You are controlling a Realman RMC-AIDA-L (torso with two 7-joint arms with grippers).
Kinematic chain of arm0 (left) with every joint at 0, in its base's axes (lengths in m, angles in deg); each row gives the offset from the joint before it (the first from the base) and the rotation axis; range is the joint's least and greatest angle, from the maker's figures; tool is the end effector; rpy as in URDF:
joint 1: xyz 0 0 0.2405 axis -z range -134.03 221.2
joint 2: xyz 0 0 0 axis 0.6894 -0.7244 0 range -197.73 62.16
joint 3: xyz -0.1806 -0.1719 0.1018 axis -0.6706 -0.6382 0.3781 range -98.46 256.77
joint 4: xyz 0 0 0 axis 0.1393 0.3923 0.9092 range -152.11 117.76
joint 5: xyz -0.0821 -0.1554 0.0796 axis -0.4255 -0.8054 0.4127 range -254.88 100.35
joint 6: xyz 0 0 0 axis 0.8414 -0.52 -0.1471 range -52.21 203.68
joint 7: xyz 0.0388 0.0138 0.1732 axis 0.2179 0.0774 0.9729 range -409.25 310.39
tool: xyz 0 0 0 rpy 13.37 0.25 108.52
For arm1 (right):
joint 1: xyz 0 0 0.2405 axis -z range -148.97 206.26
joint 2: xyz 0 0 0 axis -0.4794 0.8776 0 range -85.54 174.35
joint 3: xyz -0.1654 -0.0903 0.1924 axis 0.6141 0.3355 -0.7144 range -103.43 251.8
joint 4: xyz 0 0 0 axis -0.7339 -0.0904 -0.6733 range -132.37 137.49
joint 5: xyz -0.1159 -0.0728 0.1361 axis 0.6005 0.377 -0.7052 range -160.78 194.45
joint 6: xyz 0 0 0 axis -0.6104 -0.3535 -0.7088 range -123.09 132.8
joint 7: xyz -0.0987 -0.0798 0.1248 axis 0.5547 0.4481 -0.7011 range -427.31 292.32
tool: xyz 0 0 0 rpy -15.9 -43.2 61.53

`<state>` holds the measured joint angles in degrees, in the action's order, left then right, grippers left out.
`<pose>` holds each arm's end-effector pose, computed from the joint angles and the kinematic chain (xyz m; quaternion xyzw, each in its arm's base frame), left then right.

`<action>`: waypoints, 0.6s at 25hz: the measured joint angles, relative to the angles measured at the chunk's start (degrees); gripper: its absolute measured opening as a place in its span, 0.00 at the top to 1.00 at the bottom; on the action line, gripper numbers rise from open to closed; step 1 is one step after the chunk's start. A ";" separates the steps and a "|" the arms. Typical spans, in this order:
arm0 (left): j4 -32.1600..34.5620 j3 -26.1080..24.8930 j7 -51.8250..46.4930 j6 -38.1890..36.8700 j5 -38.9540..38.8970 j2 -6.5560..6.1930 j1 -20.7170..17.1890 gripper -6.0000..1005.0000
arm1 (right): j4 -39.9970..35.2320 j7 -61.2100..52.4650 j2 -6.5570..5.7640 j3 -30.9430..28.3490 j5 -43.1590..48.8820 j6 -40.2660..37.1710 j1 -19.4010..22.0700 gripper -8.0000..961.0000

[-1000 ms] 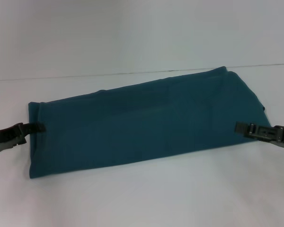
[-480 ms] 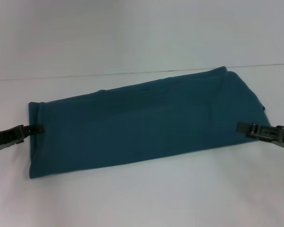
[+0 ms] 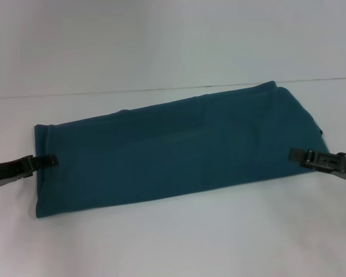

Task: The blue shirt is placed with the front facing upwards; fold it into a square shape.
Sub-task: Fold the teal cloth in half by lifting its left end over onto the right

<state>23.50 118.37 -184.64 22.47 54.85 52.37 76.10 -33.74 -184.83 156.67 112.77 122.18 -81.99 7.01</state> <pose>-0.3335 0.4018 -0.0159 -0.6995 -0.6172 -0.1574 0.3239 0.3129 0.3234 0.0265 -0.7571 0.5549 0.3157 0.1385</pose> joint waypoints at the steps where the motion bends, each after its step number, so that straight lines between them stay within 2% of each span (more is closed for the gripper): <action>1: 0.00 0.00 0.00 -0.04 0.00 0.00 0.00 0.21 | 0.00 -0.03 0.00 0.00 -0.01 -0.04 0.02 0.07; 15: -0.79 0.15 -0.11 -0.53 -0.01 0.00 0.00 0.21 | 0.00 -0.11 -0.12 0.00 -0.23 -0.08 0.20 0.07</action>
<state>22.72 118.51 -184.76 21.94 54.84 52.36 76.11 -33.74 -184.94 156.56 112.77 121.95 -82.07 7.20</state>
